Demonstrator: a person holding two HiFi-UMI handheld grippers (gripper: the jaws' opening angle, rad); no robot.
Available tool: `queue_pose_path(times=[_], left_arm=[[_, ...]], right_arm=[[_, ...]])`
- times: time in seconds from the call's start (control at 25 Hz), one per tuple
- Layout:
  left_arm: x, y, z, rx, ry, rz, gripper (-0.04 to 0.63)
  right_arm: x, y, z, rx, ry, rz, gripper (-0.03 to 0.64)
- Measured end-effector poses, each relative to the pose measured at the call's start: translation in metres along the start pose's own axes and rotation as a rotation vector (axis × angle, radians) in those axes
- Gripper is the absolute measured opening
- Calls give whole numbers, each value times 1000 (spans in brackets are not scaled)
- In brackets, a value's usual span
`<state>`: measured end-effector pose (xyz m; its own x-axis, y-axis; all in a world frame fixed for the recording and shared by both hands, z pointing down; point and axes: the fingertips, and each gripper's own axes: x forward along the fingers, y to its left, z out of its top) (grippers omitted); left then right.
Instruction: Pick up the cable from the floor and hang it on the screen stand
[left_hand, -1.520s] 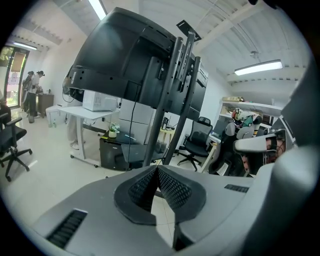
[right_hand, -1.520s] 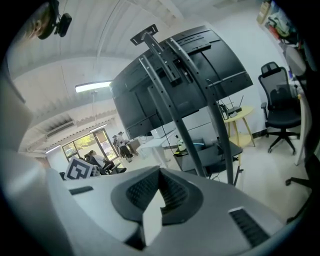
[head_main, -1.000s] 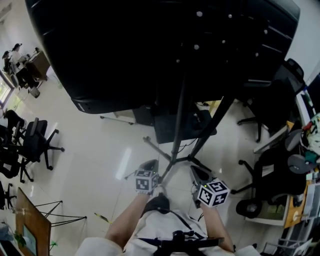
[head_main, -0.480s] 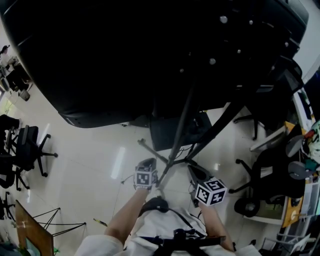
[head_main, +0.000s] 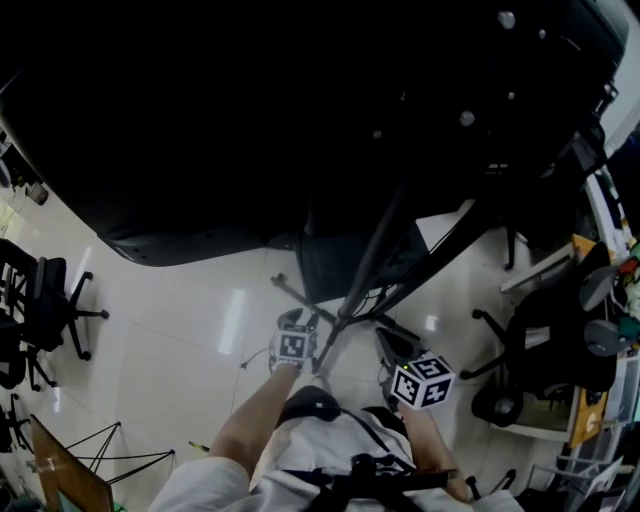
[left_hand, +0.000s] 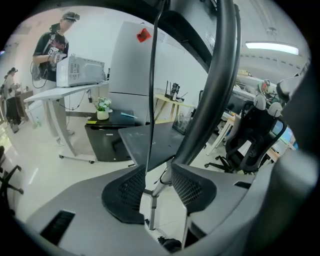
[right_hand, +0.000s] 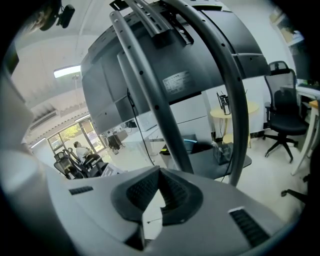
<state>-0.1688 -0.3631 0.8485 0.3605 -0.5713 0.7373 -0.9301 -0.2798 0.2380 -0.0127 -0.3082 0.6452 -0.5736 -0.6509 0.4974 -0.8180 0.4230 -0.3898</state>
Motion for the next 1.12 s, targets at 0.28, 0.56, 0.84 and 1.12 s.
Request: queue_pose_path(times=[0.28,0.56,0.84,1.12], left_arm=[[48,14,-17,71,69,16,183],[71,20,-23,131,95,39,155],[87,13,-10,150,92,28,154],[94,14,-10,147,100,38,26]], right_arm=[[16,-18,-13,31,0,-27,12],[8,-43,-24,79,-8,-83,12],[1,-66,-26,118,-27,-126,12],[-2,-76,-27,130,-30,-143,12]])
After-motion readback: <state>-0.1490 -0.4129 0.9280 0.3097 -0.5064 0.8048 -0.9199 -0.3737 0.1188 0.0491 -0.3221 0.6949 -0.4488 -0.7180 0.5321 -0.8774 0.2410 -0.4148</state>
